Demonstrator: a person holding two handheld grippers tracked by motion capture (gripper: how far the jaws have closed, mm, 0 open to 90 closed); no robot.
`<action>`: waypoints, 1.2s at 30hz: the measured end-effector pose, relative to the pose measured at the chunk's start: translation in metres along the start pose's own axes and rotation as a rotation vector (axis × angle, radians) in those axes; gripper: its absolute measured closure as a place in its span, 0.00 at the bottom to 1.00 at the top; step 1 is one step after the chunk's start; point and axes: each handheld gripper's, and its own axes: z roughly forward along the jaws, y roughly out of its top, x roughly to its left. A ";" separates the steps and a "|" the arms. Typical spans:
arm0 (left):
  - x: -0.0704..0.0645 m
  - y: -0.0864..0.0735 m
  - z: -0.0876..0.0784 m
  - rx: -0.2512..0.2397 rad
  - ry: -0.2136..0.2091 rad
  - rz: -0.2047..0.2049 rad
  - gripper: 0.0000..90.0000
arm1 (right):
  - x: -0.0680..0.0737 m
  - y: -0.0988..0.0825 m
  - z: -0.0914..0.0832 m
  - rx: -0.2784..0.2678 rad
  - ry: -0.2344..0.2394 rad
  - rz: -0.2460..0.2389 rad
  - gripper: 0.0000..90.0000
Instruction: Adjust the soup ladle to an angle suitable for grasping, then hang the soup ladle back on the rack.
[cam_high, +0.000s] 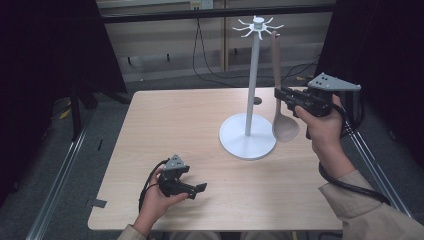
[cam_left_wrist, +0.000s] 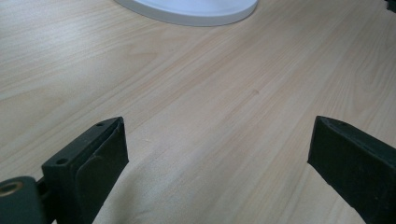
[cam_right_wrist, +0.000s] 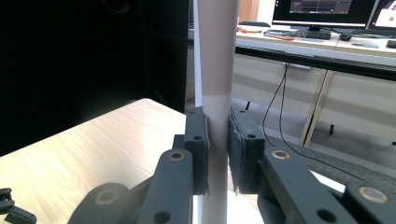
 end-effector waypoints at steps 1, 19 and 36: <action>0.000 0.000 0.000 -0.001 0.001 -0.001 0.05 | 0.000 0.000 0.001 -0.002 0.004 0.005 0.88; 0.000 -0.002 -0.003 0.001 0.008 0.003 0.05 | 0.008 -0.002 0.014 -0.003 0.013 0.052 0.87; -0.001 -0.001 -0.003 0.006 0.008 0.009 0.05 | 0.014 -0.004 0.028 -0.003 0.027 0.091 0.82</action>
